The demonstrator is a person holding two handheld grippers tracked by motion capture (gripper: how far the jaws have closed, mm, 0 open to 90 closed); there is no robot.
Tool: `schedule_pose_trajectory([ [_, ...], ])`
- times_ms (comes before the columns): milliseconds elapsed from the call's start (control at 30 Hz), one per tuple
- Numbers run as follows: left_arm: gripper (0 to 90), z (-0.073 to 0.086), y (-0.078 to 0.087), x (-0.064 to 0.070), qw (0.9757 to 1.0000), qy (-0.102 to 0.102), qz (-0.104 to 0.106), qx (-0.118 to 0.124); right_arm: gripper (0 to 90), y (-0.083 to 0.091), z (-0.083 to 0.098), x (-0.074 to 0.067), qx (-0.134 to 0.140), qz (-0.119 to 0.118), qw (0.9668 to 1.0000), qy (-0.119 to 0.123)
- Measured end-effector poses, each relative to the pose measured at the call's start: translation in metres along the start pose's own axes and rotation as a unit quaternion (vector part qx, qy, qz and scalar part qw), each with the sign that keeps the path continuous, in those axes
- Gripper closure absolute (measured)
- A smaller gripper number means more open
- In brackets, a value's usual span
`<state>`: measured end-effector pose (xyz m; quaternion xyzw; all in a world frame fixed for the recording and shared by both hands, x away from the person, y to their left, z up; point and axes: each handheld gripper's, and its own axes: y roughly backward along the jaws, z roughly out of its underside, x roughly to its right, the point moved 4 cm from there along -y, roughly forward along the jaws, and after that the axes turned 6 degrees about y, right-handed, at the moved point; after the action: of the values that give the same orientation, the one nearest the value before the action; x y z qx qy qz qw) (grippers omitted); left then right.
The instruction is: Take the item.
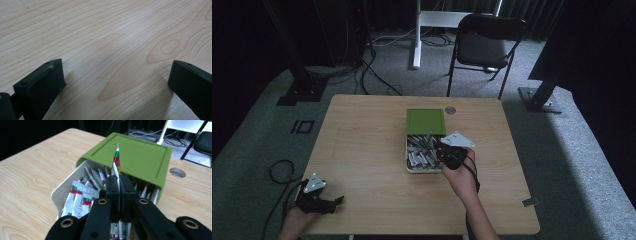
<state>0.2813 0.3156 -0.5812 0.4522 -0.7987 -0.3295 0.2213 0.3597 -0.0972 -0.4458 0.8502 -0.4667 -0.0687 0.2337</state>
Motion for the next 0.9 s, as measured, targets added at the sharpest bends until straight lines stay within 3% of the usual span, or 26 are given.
schedule_pose_trajectory([
  [200, 1.4, 0.000, 0.000, 0.000, 1.0000, 0.001, 0.000, 0.001, 88.5, 0.010, -0.010, 0.013, 0.017, 0.007, 0.9998, -0.011],
  [400, 1.4, 0.000, 0.000, 0.000, 1.0000, 0.000, 0.000, 0.000, 88.5, 0.020, -0.015, 0.031, 0.028, 0.029, 0.9989, -0.024],
  [667, 1.4, 0.000, 0.000, 0.000, 1.0000, 0.001, 0.000, 0.001, 88.5, 0.020, -0.006, 0.050, 0.024, 0.049, 0.9976, -0.044],
  [900, 1.4, 0.000, 0.000, 0.000, 1.0000, 0.000, 0.000, 0.001, 88.6, 0.010, 0.014, 0.064, 0.014, 0.068, 0.9950, -0.072],
])
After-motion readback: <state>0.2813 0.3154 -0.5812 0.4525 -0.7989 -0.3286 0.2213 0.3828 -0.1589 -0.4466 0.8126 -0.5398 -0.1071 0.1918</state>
